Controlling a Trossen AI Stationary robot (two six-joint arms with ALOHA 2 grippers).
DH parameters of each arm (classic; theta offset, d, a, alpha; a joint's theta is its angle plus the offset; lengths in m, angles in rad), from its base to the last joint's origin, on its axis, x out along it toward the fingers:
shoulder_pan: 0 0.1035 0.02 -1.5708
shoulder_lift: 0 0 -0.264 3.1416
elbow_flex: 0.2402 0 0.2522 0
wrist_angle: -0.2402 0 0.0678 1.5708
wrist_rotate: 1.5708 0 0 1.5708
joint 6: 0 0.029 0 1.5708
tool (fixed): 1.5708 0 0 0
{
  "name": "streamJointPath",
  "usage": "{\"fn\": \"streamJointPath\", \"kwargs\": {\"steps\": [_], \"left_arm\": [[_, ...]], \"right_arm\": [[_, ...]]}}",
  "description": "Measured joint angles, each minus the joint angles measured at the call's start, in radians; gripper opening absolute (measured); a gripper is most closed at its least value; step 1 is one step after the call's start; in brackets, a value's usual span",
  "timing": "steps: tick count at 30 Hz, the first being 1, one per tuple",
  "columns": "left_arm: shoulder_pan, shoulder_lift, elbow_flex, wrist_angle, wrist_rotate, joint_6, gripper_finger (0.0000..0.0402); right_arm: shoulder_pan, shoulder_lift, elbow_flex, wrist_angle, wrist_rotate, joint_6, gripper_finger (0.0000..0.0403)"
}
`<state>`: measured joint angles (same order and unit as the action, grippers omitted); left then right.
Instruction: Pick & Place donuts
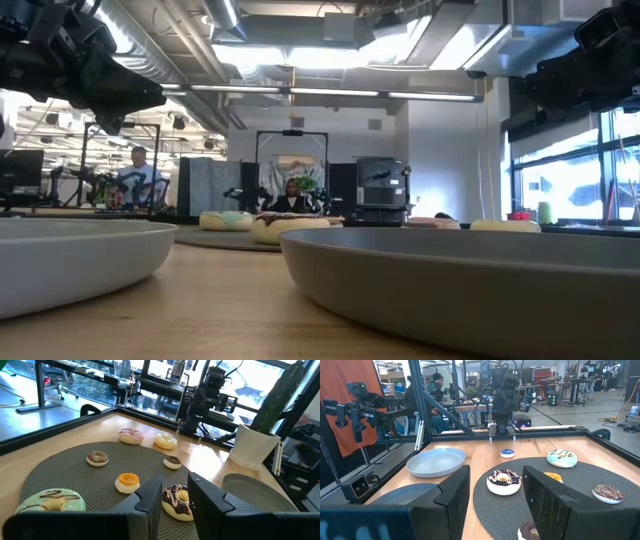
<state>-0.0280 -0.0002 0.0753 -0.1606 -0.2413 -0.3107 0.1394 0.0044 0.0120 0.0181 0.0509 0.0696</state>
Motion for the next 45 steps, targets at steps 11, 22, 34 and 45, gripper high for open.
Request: {"fn": "streamJointPath", "kwargs": {"steps": [11, 22, 34, 45], "left_arm": [[0.000, 0.000, 0.000, 0.000, 0.000, 0.000, 0.0088], [0.000, 0.000, 0.000, 0.000, 0.000, 0.000, 0.0088], [0.000, 0.000, 0.000, 0.007, -0.011, -0.044, 0.0088], [0.000, 0.000, 0.000, 0.010, -0.011, 0.052, 0.0088]], "right_arm": [[0.000, 0.000, 0.000, 0.000, 0.000, 0.000, 0.0183], [0.000, 0.000, 0.000, 0.000, 0.000, 0.000, 0.0183], [0.000, 0.000, 0.000, 0.013, 0.033, 0.066, 0.0183], [0.000, 0.000, 0.000, 0.007, 0.035, 0.000, 0.0183]]}}
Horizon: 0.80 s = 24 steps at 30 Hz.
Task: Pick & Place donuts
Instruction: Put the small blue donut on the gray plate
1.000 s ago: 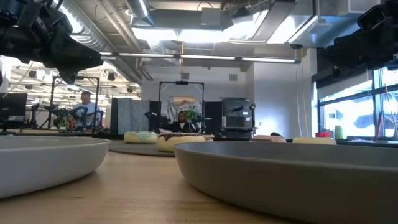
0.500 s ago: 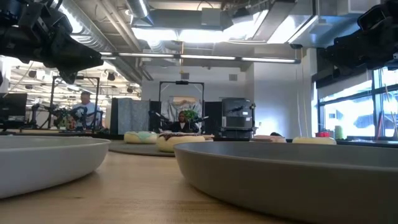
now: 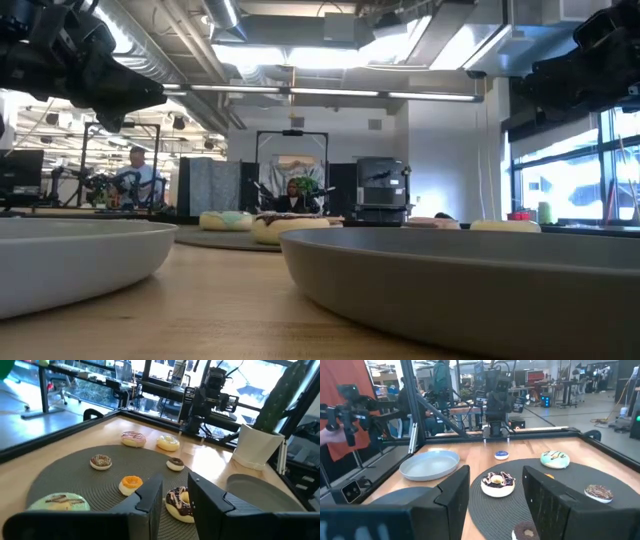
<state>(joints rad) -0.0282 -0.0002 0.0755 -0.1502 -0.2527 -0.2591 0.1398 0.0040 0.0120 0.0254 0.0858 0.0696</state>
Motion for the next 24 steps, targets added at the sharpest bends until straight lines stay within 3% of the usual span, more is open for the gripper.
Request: {"fn": "streamJointPath", "kwargs": {"steps": [17, 24], "left_arm": [[0.000, 0.000, 0.000, 0.005, 0.007, 0.107, 0.0088], [0.000, 0.000, 0.000, 0.002, 0.011, 0.142, 0.0088]], "right_arm": [[0.000, 0.000, 0.000, -0.001, 0.003, -0.108, 0.0183], [0.000, 0.000, 0.000, 0.010, 0.082, -0.135, 0.0183]]}}
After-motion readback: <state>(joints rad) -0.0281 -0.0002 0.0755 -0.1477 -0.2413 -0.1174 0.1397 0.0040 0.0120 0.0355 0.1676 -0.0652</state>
